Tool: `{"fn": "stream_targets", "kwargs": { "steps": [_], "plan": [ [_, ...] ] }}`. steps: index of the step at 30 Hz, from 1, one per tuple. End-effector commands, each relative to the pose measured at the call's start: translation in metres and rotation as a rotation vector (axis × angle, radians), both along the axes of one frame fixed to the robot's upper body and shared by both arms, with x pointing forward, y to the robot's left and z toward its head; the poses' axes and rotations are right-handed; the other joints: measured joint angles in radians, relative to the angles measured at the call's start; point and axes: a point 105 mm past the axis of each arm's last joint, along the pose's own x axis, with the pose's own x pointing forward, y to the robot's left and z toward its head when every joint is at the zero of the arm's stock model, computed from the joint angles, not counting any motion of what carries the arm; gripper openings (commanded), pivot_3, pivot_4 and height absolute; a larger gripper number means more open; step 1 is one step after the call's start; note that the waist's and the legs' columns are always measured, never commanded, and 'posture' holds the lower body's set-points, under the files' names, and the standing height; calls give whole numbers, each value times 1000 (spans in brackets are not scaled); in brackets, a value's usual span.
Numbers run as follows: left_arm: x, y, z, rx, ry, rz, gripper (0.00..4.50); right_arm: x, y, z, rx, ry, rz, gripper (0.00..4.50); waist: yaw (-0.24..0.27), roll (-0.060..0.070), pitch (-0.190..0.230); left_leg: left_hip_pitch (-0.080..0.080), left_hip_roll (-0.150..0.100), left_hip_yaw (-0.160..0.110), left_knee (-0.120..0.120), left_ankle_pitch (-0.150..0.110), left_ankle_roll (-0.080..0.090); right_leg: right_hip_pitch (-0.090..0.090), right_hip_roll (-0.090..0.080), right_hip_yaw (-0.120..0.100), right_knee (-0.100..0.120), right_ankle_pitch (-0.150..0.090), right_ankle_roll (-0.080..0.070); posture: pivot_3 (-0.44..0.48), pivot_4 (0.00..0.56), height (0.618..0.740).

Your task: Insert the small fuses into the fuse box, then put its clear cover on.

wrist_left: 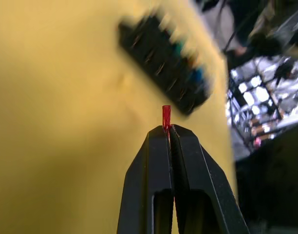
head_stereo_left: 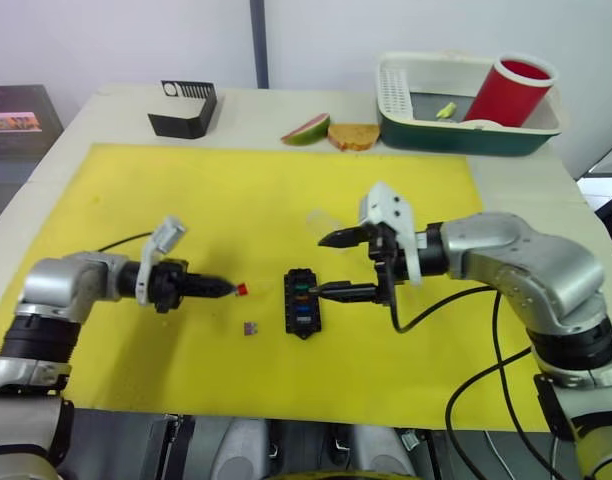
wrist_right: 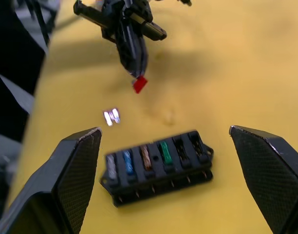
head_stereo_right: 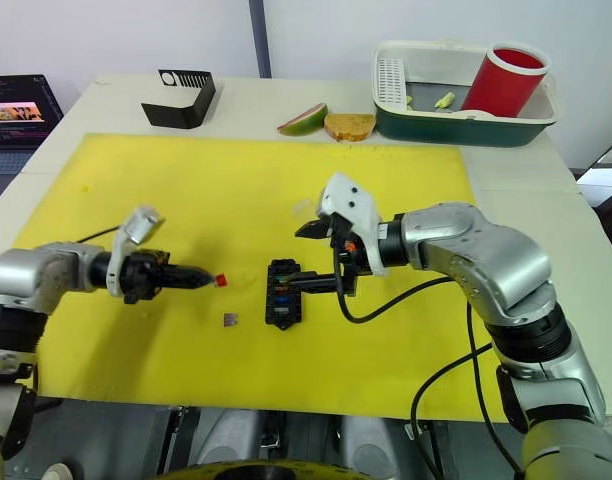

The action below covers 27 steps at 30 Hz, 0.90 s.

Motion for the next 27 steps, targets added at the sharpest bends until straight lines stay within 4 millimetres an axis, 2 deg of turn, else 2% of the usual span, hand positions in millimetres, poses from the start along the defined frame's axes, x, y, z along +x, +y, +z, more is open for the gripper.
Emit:
{"fn": "stream_targets", "kwargs": {
  "steps": [1, 7, 11, 14, 17, 19, 20, 27],
  "plan": [
    [-5, -8, 43, -75, -123, -18, 11, -6, -6, 16, 73, 34, -7, 4500, 0, 0, 0, 0, 0, 0, 0, 0, 0, 0, 0, 0, 0, 0, 0, 0, 150, 740],
    [-14, -30, 81, -184, -228, -55, 11, -4, -3, 47, 251, 171, 5, 4500, -4, 0, 0, 1, 0, 0, 0, 0, -1, 0, 0, 0, 0, 0, 0, 0, 150, 740],
    [-14, -48, 107, -284, -303, -70, 11, -2, 0, 60, 316, 231, 10, 4500, -1, 0, 0, 0, 0, 0, 0, 1, -1, 0, 0, 0, 0, 0, 0, 0, 150, 740],
    [-15, -58, 116, -324, -331, -74, 11, -1, 4, 69, 360, 252, 19, 4500, -2, 0, 0, 0, 0, 0, 0, 1, -2, 1, 0, 0, 0, 0, 0, 0, 150, 740],
    [-14, -64, 120, -356, -345, -66, 0, -2, 8, 73, 375, 257, 27, 3627, -3, 0, 0, 1, 0, 0, -1, 3, -5, 0, 0, 0, 0, 0, 0, 0, 150, 740],
    [-13, -66, 120, -362, -346, -59, 0, -2, 10, 77, 393, 258, 34, 2766, -4, 0, 0, 1, 0, 0, -1, 3, -5, 0, 0, 0, 0, 0, 0, 0, 150, 740],
    [-13, -66, 119, -364, -346, -55, 0, -2, 11, 79, 401, 259, 36, 2165, -5, 0, 0, 1, 0, 0, -1, 3, -4, 0, 0, 0, 0, 0, 0, 0, 150, 740],
    [-9, -65, 115, -359, -349, -30, 0, -2, 14, 87, 438, 269, 44, 2165, -3, 0, 0, 1, 0, 1, -1, 3, -4, 0, 0, 0, 0, 0, 0, 0, 150, 740]
  ]
}}
